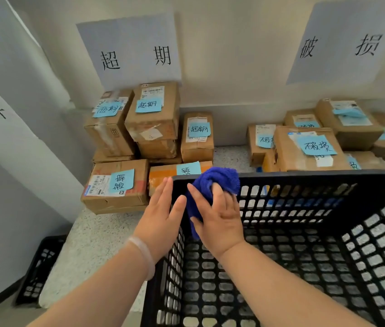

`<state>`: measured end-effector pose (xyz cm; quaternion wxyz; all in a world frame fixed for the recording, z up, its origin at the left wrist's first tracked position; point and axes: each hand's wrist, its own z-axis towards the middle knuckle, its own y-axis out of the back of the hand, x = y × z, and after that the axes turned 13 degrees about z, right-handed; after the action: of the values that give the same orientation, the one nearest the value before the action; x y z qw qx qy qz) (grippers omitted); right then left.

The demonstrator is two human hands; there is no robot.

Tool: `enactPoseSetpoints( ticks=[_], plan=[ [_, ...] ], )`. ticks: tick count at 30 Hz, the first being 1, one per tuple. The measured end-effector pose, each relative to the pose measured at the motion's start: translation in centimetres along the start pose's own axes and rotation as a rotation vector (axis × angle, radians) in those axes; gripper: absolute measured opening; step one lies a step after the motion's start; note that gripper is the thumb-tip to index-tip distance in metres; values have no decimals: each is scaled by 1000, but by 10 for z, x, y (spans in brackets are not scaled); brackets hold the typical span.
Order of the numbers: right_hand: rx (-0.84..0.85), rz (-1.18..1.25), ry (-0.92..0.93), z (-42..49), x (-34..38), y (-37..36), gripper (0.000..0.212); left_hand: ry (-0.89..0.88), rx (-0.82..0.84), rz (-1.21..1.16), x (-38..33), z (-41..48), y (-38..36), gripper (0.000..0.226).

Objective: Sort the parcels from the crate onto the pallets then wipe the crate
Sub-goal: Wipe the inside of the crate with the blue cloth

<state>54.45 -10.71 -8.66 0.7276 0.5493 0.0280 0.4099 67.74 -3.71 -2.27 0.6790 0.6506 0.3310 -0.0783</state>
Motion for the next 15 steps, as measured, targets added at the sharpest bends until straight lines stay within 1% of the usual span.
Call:
enactPoseSetpoints(
  ticks=[2,5,7,10,12,13,15],
  plan=[
    [-67,-74,70,2,-9,-12,90,-3,-6,26,1,0,0,62],
    [-175,-129,172,8,-22,-16,78,8,-10,54,0,0,0,62],
    [-236,-113,234,12,-31,-14,72,13,-12,70,-1,-1,1,62],
    [-250,-117,300,14,-49,-3,53,22,3,87,-2,-2,0,62],
    [-214,-160,284,7,-66,9,41,32,10,88,-3,-3,1,61],
    [-181,-181,240,1,-75,18,39,37,14,87,-3,-3,2,61],
    [-111,-200,71,-11,-96,41,42,43,20,85,-3,-4,3,65]
  ],
)
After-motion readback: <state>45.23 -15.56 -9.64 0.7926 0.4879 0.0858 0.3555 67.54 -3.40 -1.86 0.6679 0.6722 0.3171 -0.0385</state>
